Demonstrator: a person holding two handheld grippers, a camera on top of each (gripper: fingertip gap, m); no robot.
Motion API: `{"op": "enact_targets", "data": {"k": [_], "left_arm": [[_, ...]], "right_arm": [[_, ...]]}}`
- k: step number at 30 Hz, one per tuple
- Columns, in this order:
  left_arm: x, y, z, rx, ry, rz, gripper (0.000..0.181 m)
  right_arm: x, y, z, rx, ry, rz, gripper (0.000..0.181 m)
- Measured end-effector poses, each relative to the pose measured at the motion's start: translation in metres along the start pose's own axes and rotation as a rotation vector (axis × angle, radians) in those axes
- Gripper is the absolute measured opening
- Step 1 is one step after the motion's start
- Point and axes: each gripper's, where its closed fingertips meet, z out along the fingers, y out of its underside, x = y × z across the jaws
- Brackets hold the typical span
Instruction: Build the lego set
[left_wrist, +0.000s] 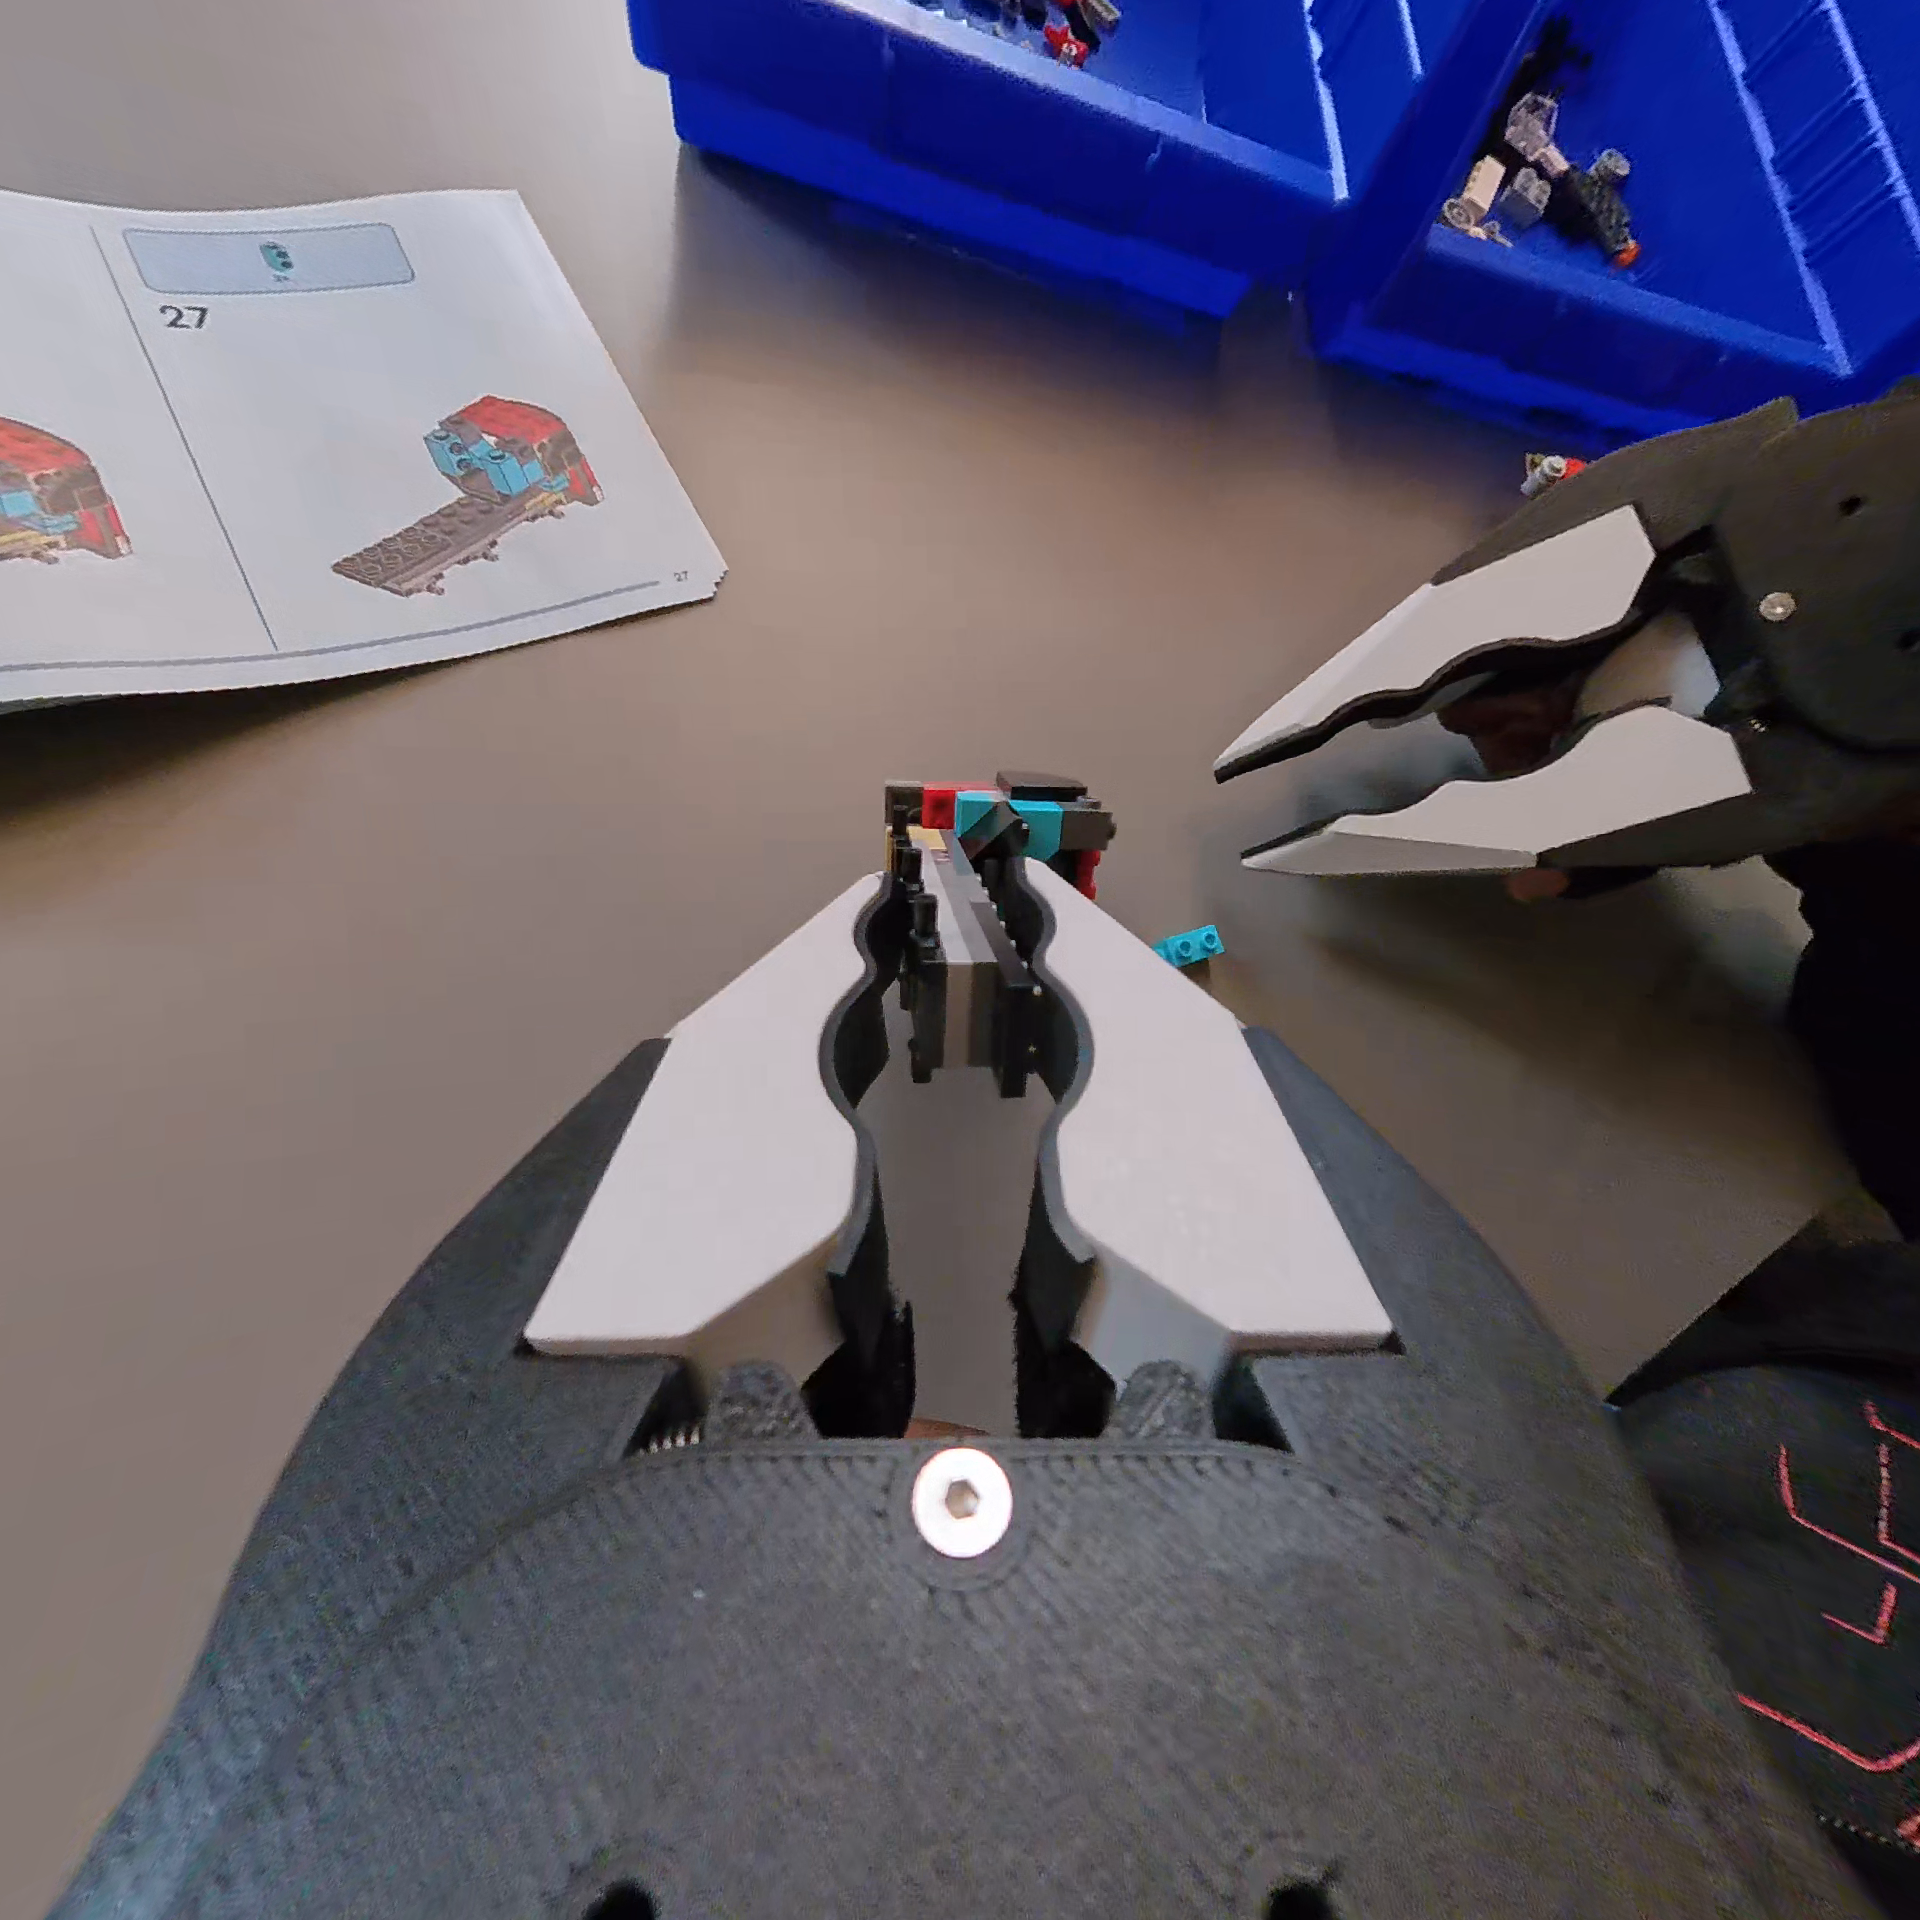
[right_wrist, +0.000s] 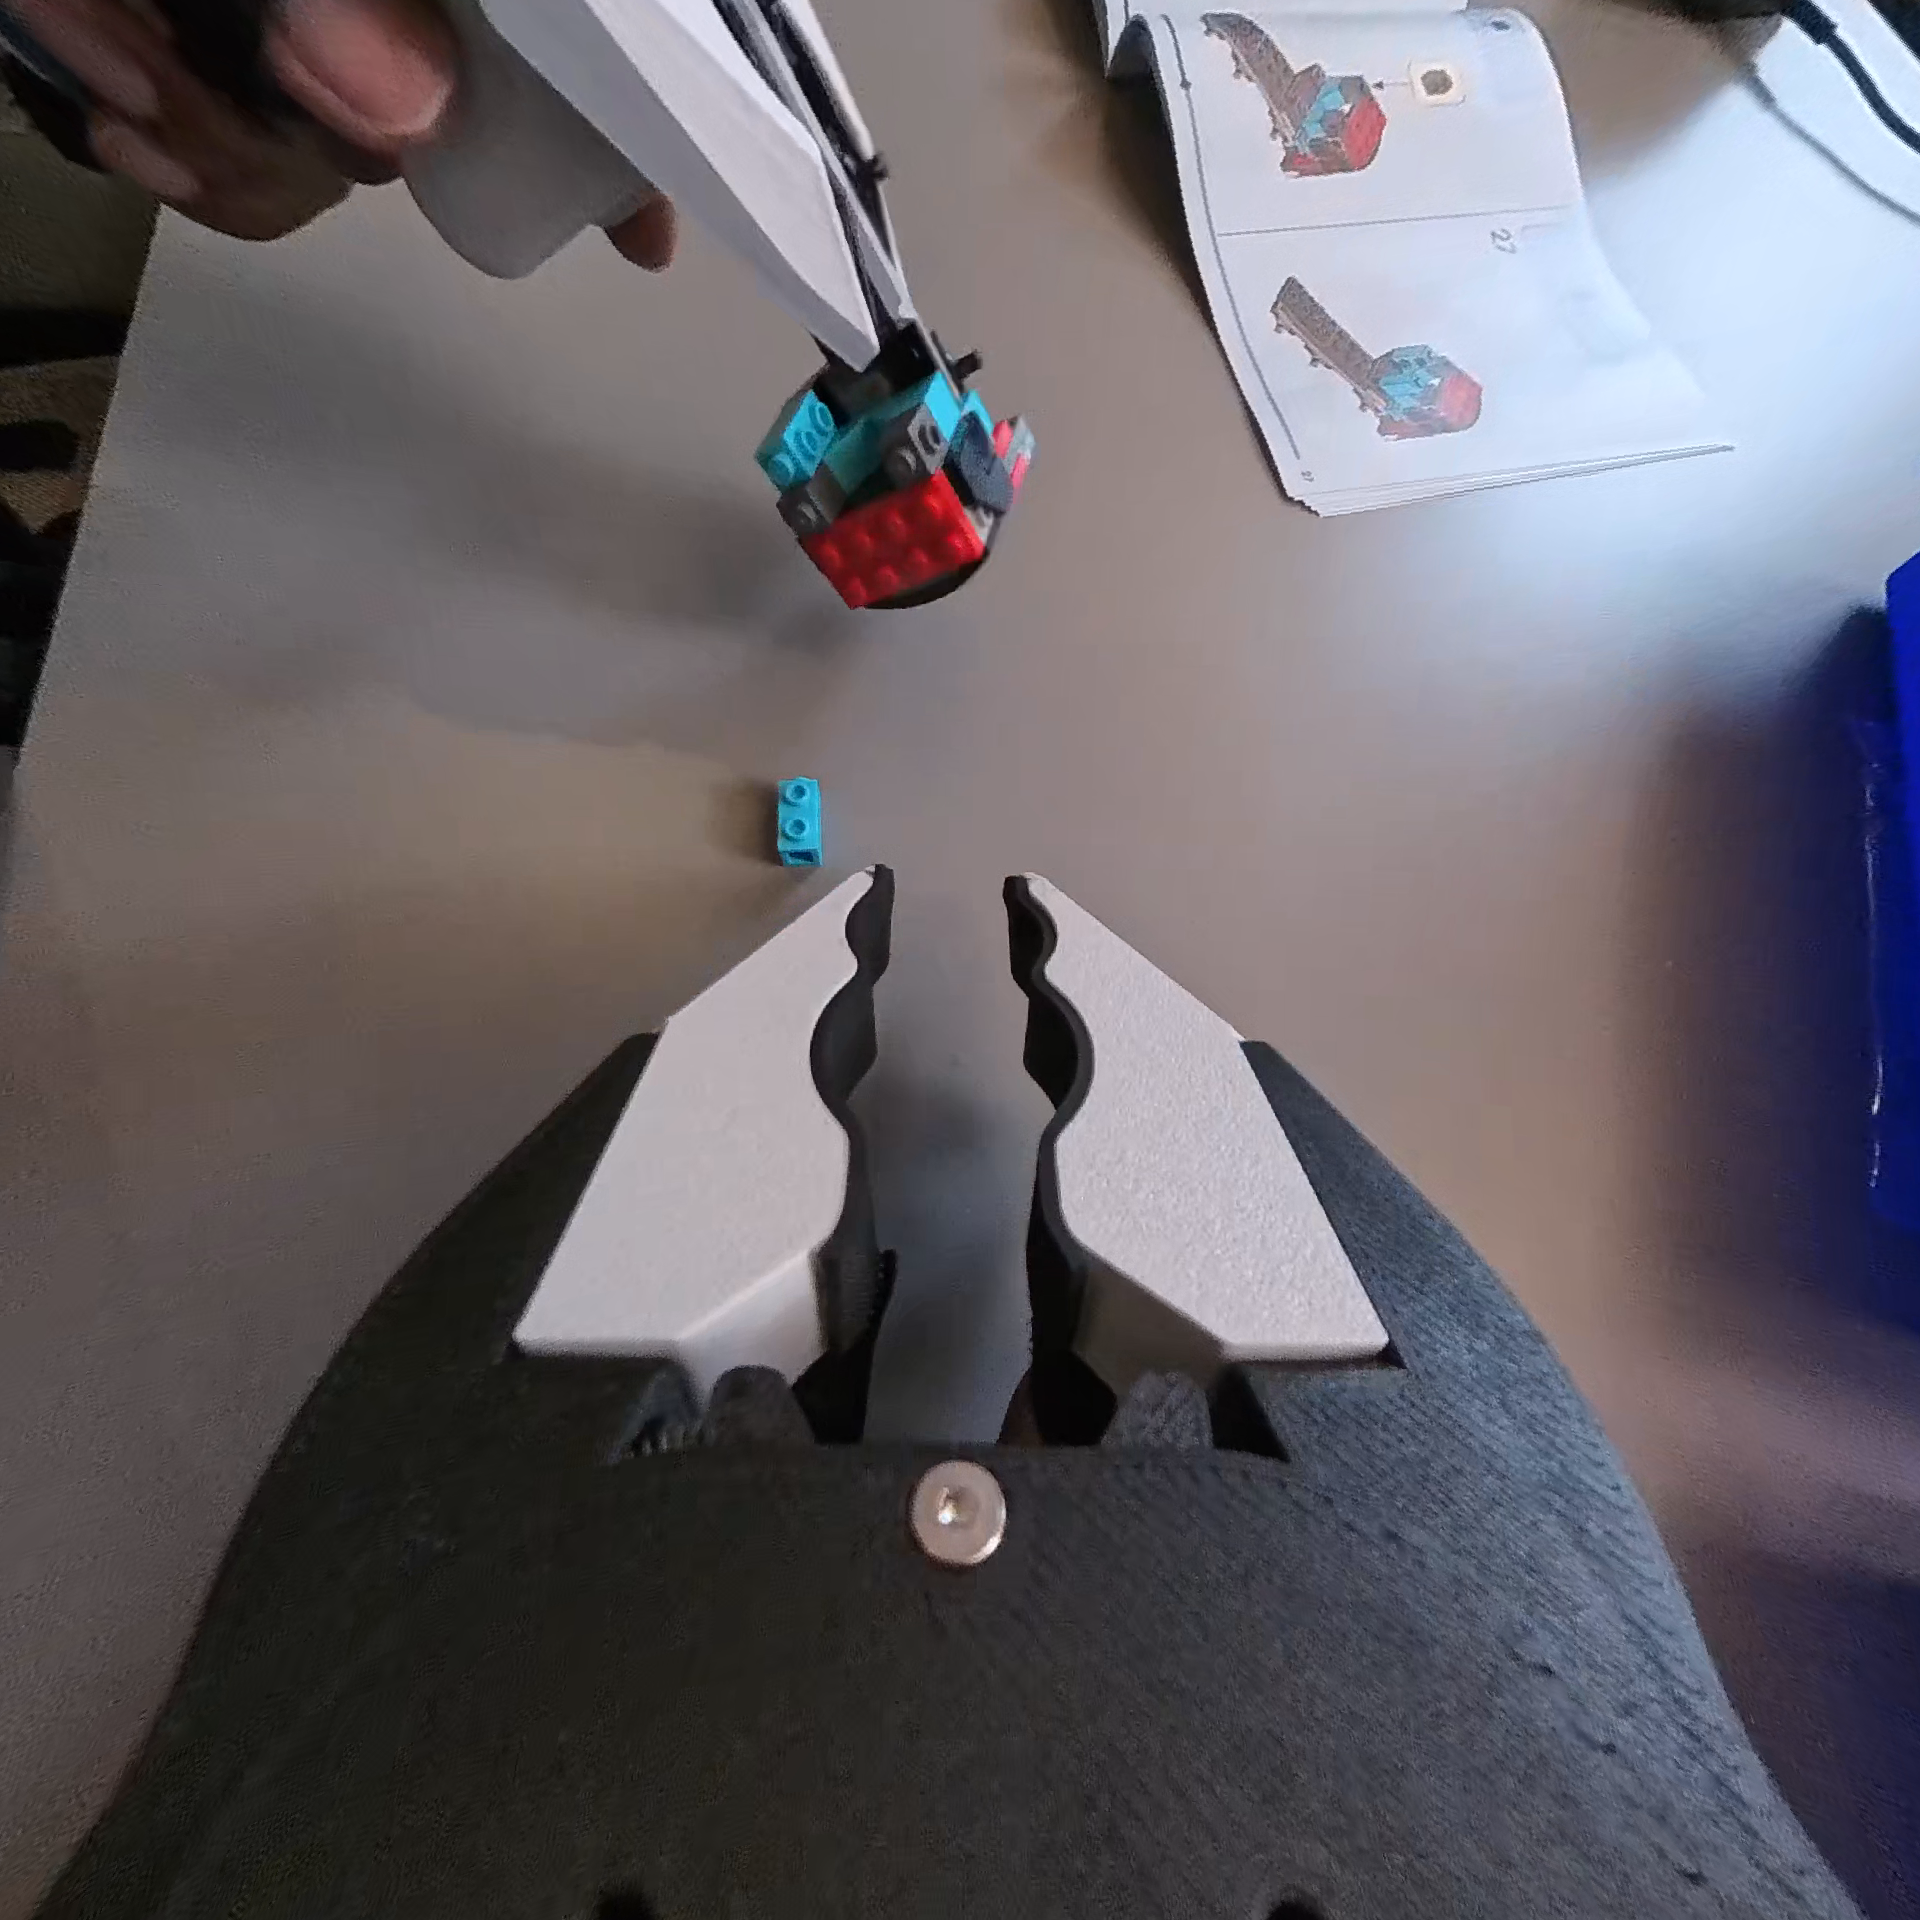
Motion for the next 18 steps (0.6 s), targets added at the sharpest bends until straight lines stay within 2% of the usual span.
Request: {"op": "enact_targets", "data": {"k": [5,14,18], "left_arm": [[-0.001,0.005,-0.002,0.024,0.034,-0.019,0.020],[0.002,0.007,-0.001,0.154,0.107,-0.092,0.020],[0.001,0.015,-0.001,0.154,0.109,-0.086,0.020]], "right_arm": [[-0.002,-0.001,-0.001,0.010,-0.008,-0.009,0.024],[-0.024,-0.001,0.009,-0.028,-0.055,-0.126,0.035],[-0.020,-0.002,0.021,-0.074,0.008,-0.142,0.034]]}}
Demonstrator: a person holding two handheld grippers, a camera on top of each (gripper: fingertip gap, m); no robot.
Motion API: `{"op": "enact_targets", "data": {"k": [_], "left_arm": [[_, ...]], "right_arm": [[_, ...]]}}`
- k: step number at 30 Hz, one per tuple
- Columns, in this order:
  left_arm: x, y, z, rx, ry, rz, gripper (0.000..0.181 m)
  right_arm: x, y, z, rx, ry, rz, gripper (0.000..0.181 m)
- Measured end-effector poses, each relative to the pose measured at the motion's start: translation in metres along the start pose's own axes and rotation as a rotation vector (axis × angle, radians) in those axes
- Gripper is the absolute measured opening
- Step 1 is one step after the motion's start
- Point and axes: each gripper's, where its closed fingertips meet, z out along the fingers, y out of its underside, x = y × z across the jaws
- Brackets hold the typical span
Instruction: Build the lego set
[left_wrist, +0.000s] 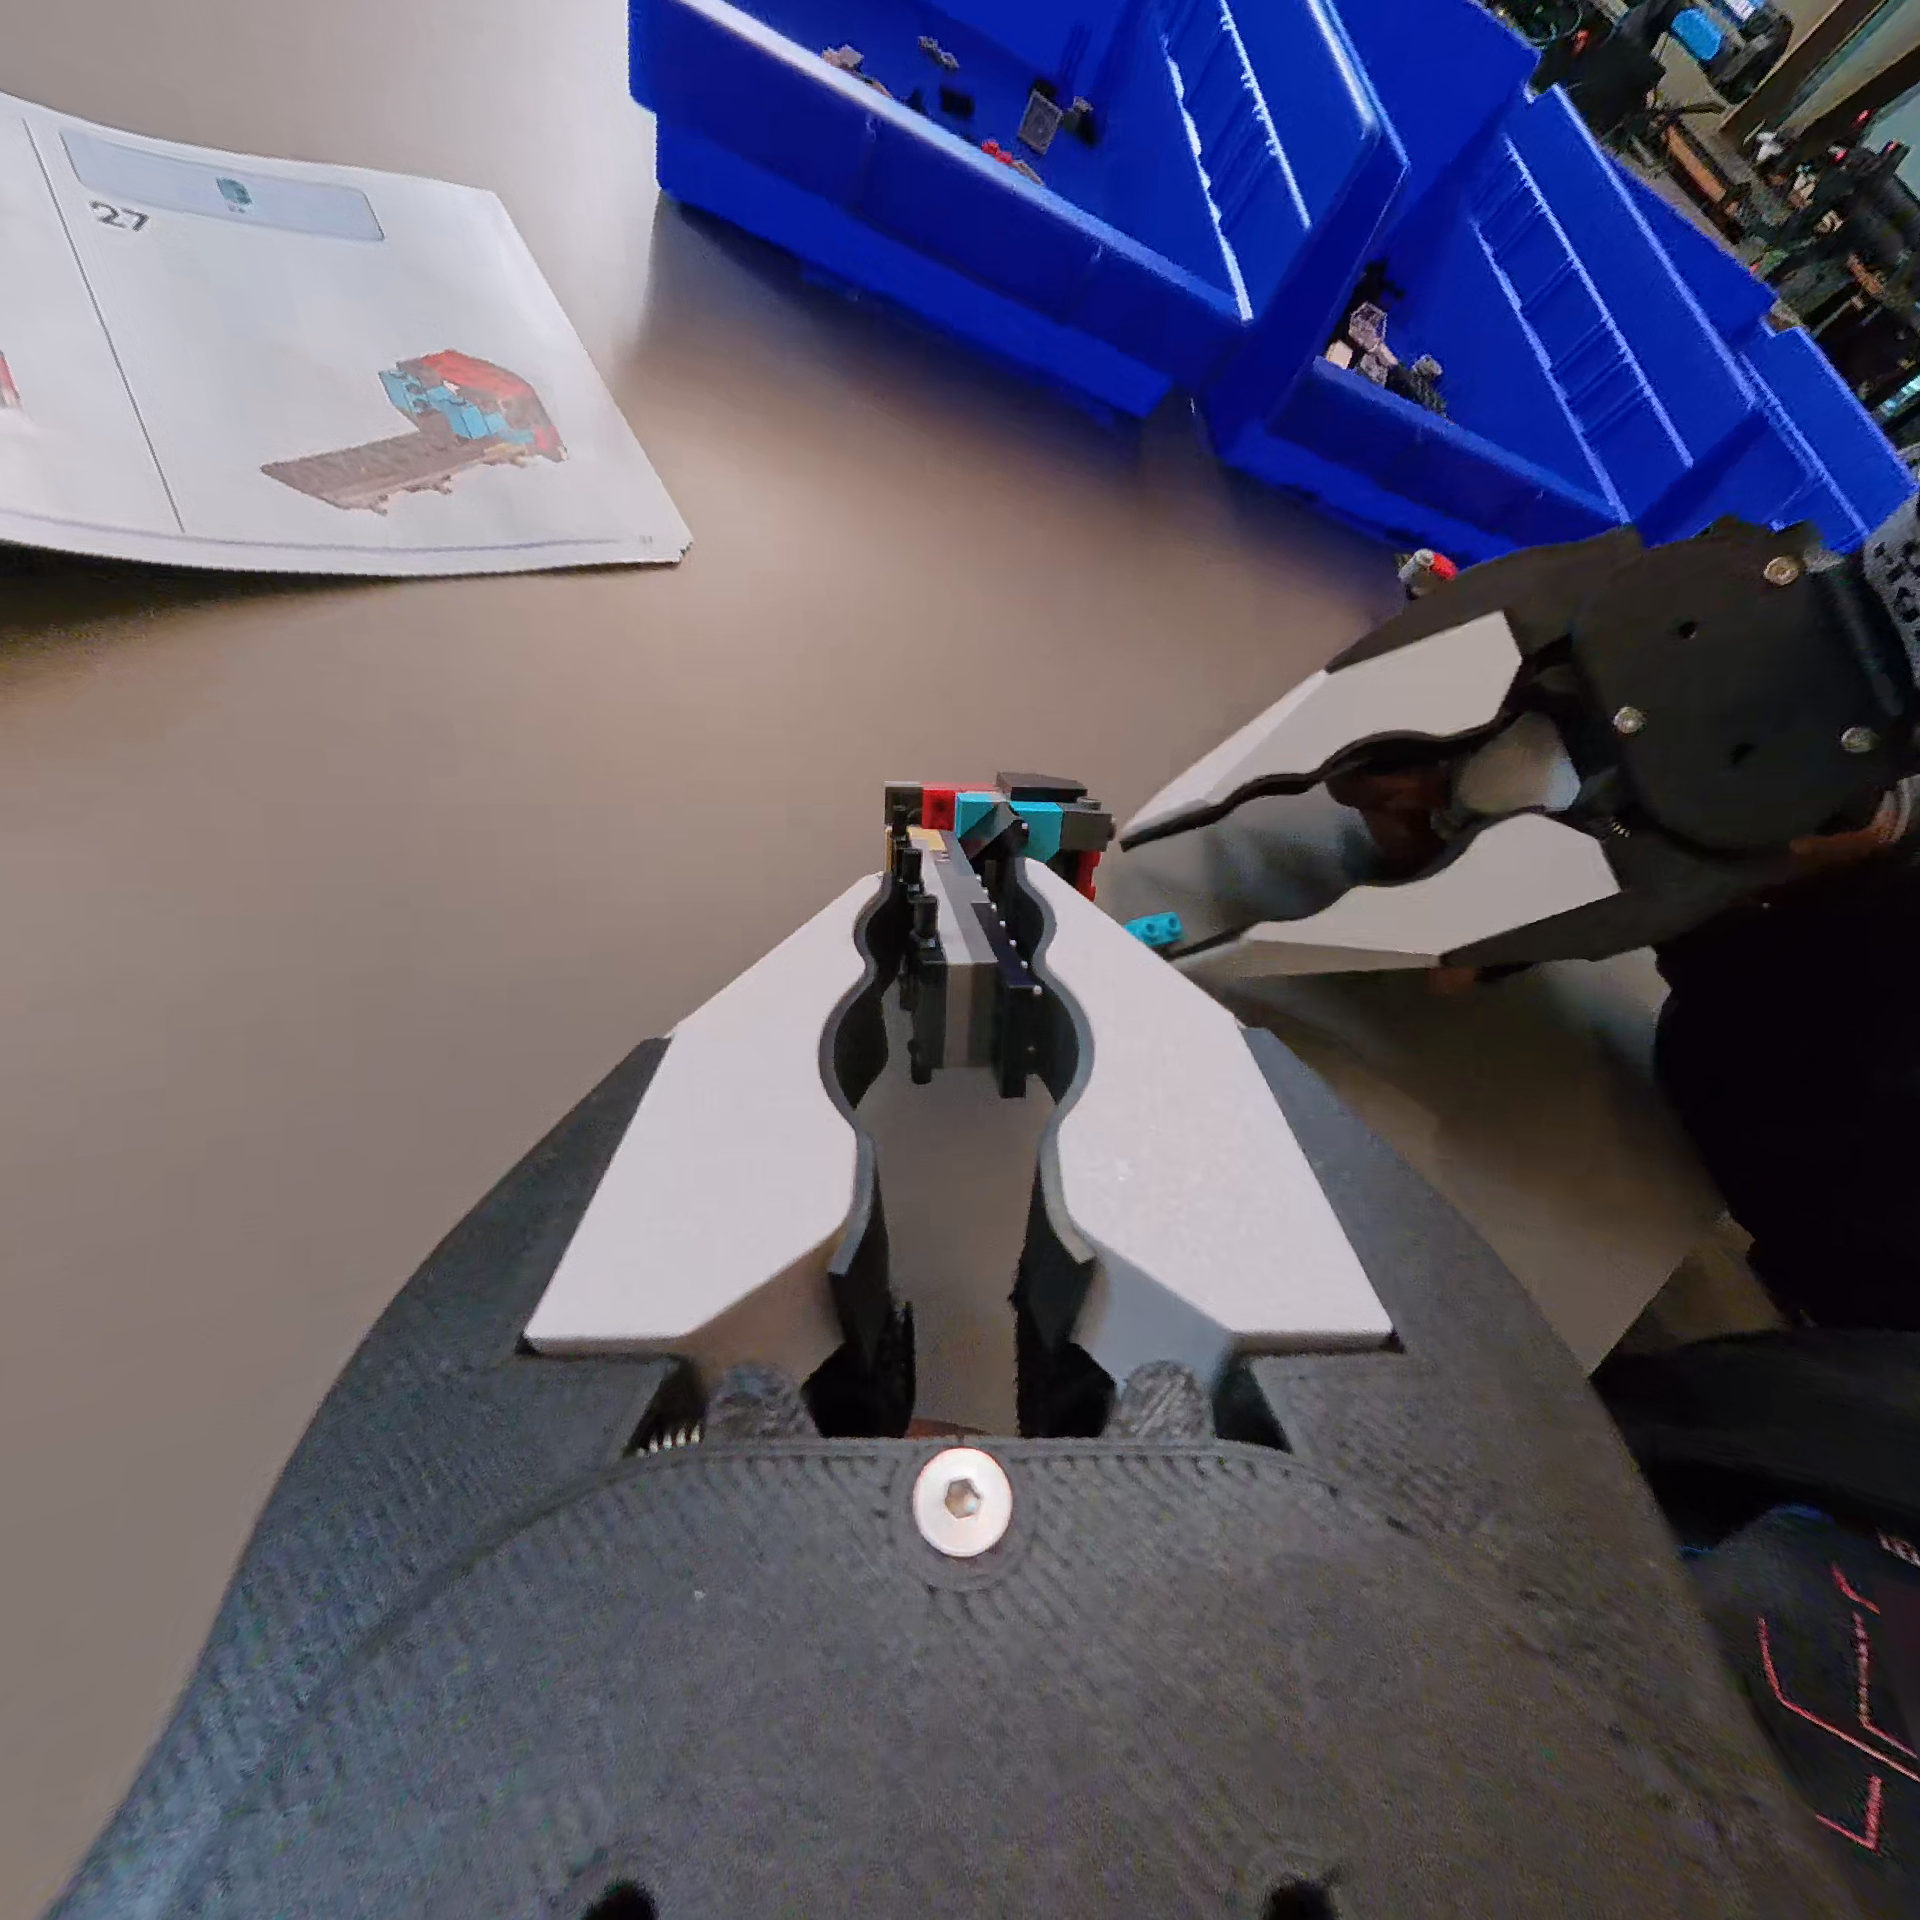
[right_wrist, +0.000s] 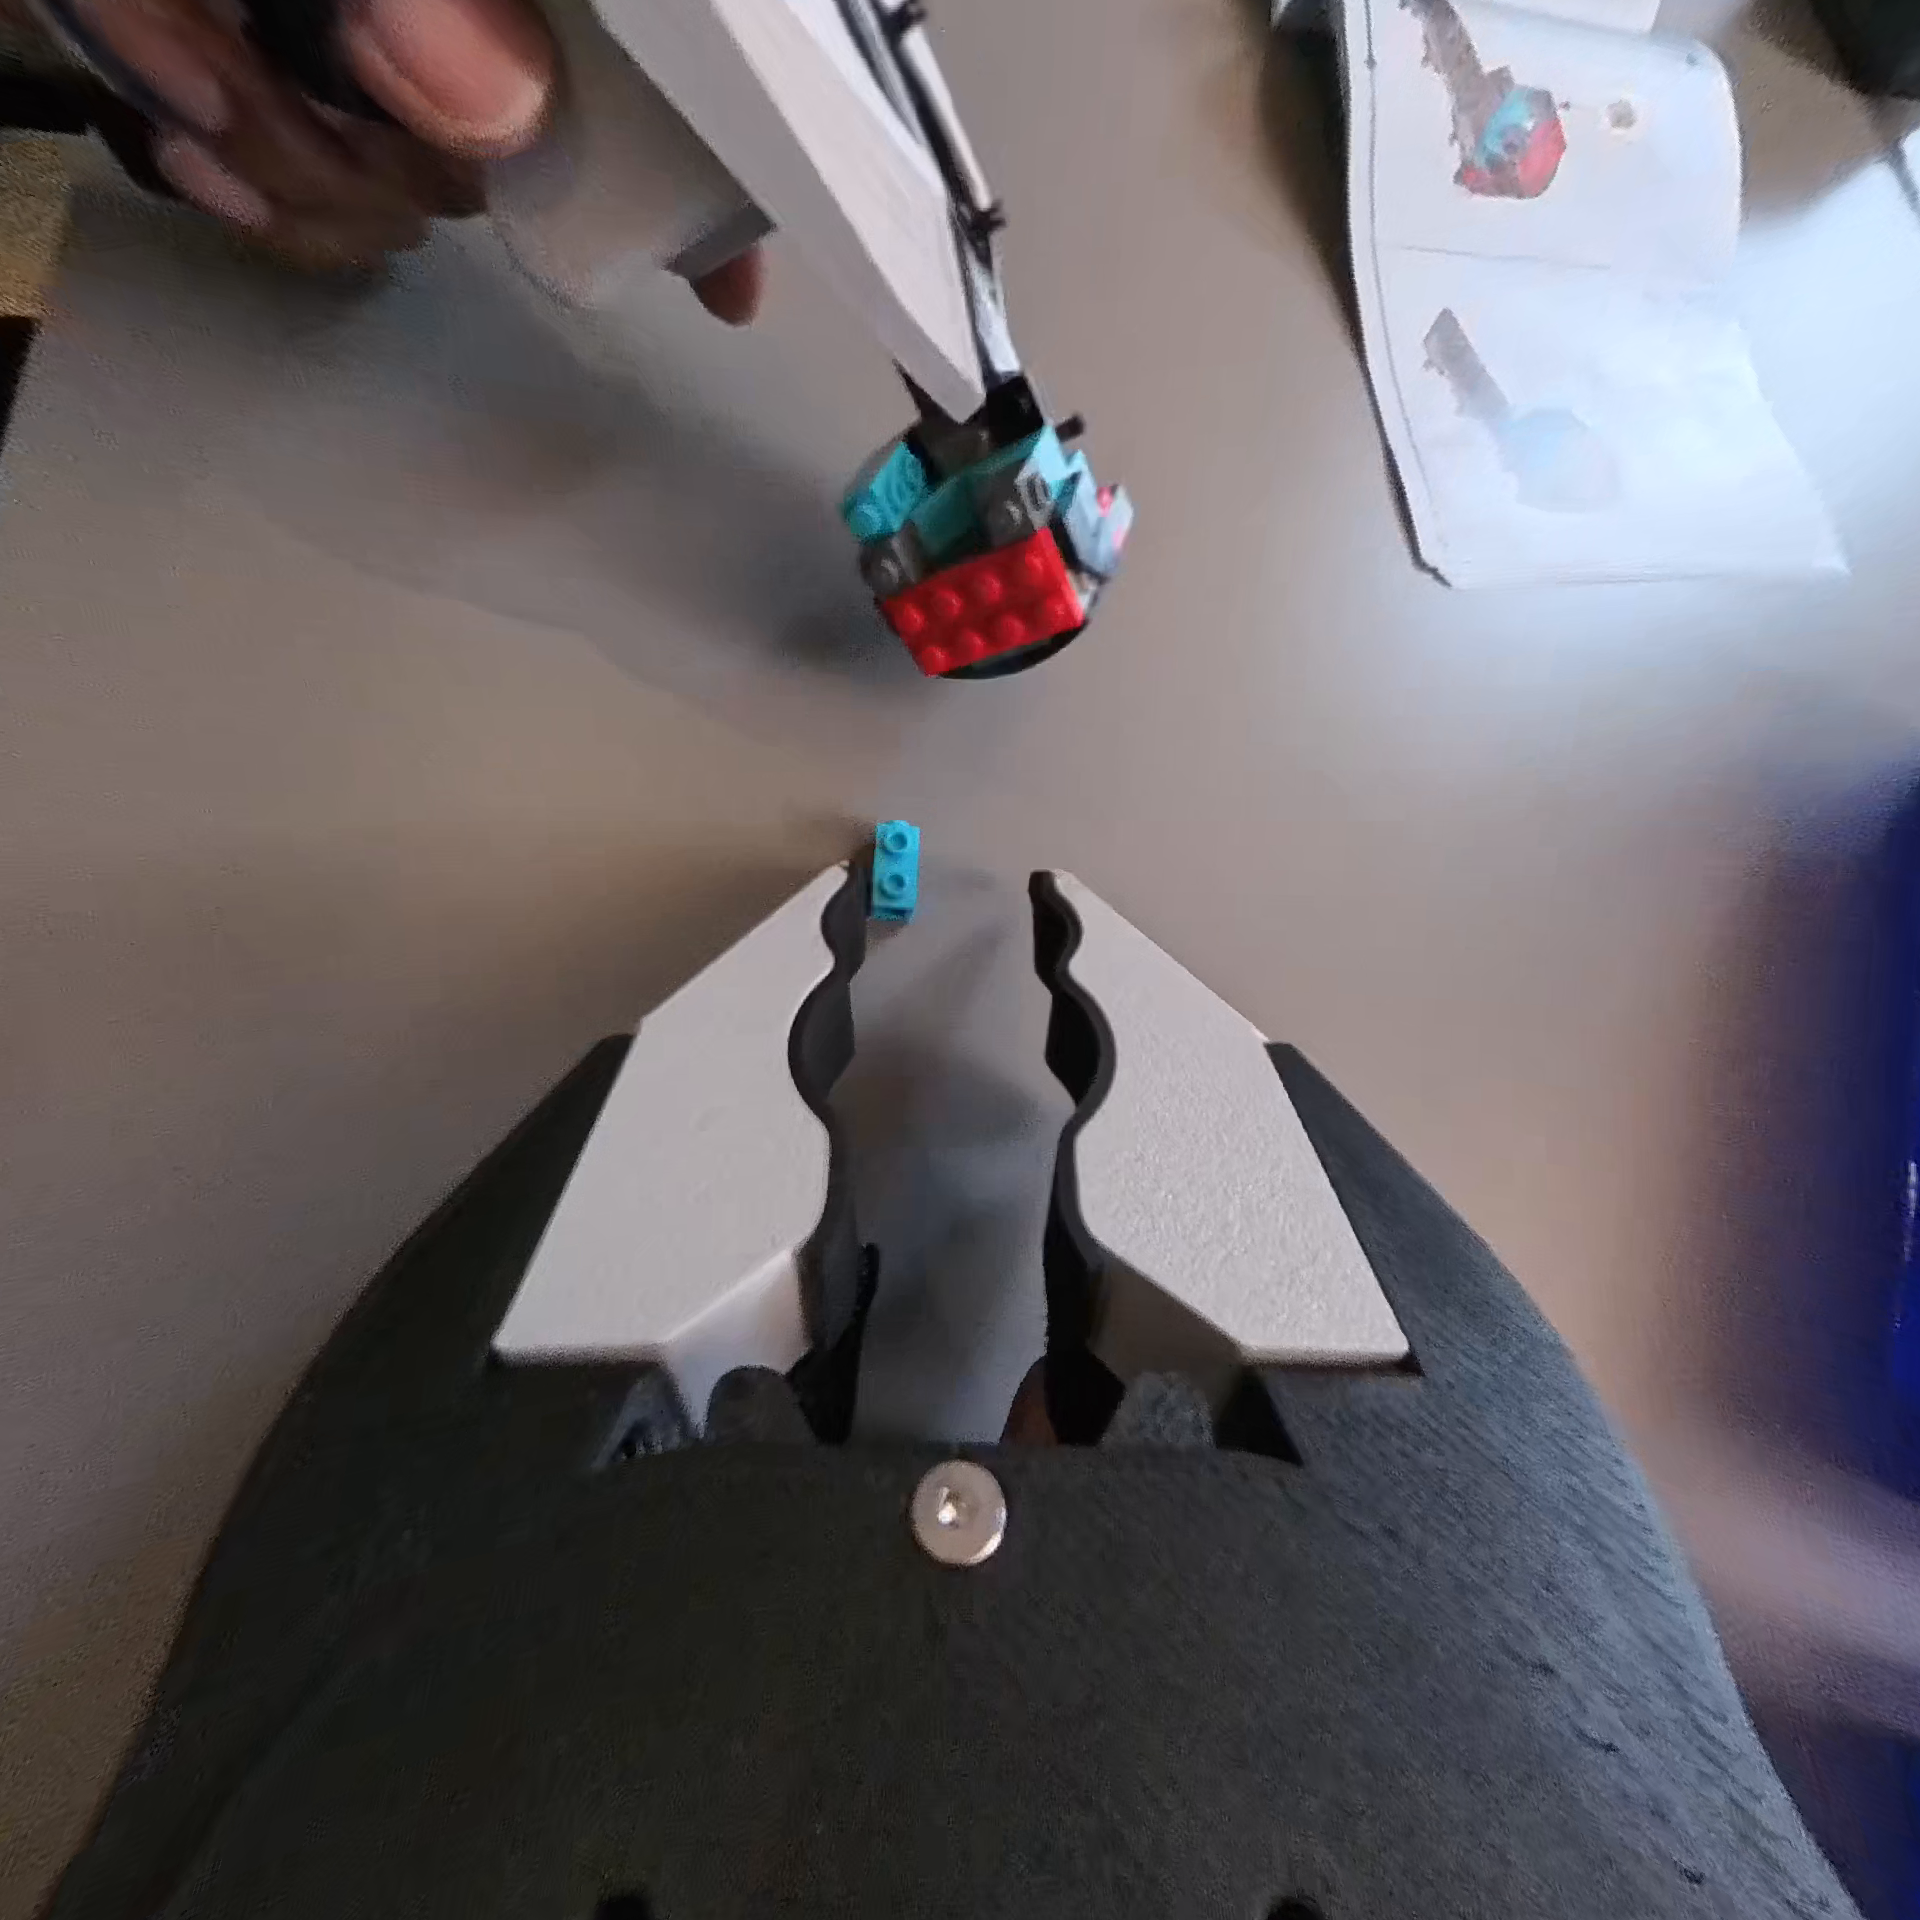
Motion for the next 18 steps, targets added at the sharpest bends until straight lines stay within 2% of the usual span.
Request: {"op": "enact_targets", "data": {"k": [8,18], "left_arm": [[0.001,0.003,-0.003,0.034,0.028,-0.004,0.020],[-0.001,-0.003,-0.008,0.105,0.067,-0.060,0.020]], "right_arm": [[0.012,0.003,-0.002,-0.005,0.051,0.052,0.030],[0.047,0.007,-0.002,-0.053,0.313,0.108,0.028]]}}
